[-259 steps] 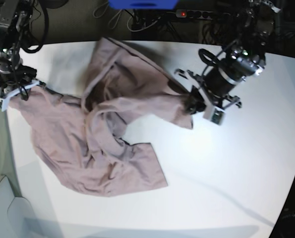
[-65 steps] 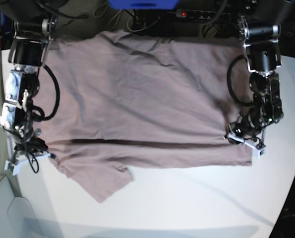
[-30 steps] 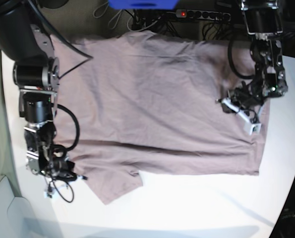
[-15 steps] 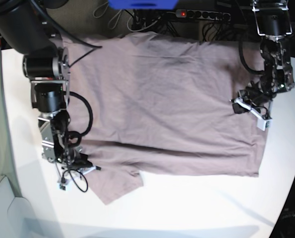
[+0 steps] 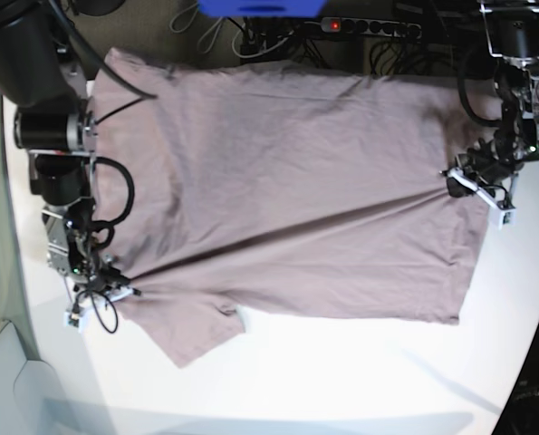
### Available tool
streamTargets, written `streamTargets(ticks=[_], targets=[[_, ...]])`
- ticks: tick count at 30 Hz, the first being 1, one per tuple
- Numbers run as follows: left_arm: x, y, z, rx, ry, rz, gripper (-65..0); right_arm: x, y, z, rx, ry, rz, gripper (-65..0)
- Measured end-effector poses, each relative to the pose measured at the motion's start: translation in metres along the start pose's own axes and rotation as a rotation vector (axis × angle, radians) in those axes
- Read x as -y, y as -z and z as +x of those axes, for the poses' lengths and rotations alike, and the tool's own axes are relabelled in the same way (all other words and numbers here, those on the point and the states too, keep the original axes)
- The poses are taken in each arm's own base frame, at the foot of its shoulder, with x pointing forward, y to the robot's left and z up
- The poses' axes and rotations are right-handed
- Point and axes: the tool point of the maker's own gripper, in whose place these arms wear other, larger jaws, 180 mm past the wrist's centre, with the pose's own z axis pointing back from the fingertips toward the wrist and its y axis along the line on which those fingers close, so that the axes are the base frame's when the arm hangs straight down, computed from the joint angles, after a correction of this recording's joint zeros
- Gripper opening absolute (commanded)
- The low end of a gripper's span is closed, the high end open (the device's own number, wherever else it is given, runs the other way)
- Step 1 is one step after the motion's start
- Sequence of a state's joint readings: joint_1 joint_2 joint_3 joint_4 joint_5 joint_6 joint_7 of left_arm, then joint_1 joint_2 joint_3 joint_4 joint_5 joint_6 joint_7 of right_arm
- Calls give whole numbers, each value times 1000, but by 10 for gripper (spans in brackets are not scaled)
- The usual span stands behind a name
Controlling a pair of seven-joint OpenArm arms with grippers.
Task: Layout the t-shirt on the table in an organized manner, then fold the t-shirt properly
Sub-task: 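Pull the shirt sides apart with both grippers to smooth it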
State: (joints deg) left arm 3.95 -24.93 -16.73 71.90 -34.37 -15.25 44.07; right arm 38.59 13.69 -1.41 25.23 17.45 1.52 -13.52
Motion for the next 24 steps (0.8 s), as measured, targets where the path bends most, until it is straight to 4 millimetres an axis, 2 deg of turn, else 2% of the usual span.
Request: streamTargets(ticks=[4, 6, 9, 12, 15, 18, 21, 22, 24], targets=[[3, -6, 3, -15, 51, 26, -599, 16, -2, 13, -1, -4, -37, -650], [7, -10, 1, -28, 70, 34, -599, 16, -5, 30, 25, -9, -40, -650], [29, -13, 4, -11, 91, 6, -599, -1, -16, 60, 32, -24, -2, -650], [51, -23, 28, 66, 133, -34, -599, -17, -36, 76, 15, -47, 41, -650], [67, -33, 52, 147, 150, -60, -599, -24, -59, 54, -41, -47, 68, -650], [71, -33, 72, 183, 138, -64, -599, -43, -85, 13, -103, -31, 119, -650], [59, -20, 108, 229, 79, -54, -600, -62, -112, 0, -76, -43, 173, -650], [52, -11, 113, 219, 52, -50, -601, -63, -119, -1, -61, -49, 175, -650], [34, 11, 111, 152, -25, -21, -601, -62, -133, -15, -71, -64, 177, -650]])
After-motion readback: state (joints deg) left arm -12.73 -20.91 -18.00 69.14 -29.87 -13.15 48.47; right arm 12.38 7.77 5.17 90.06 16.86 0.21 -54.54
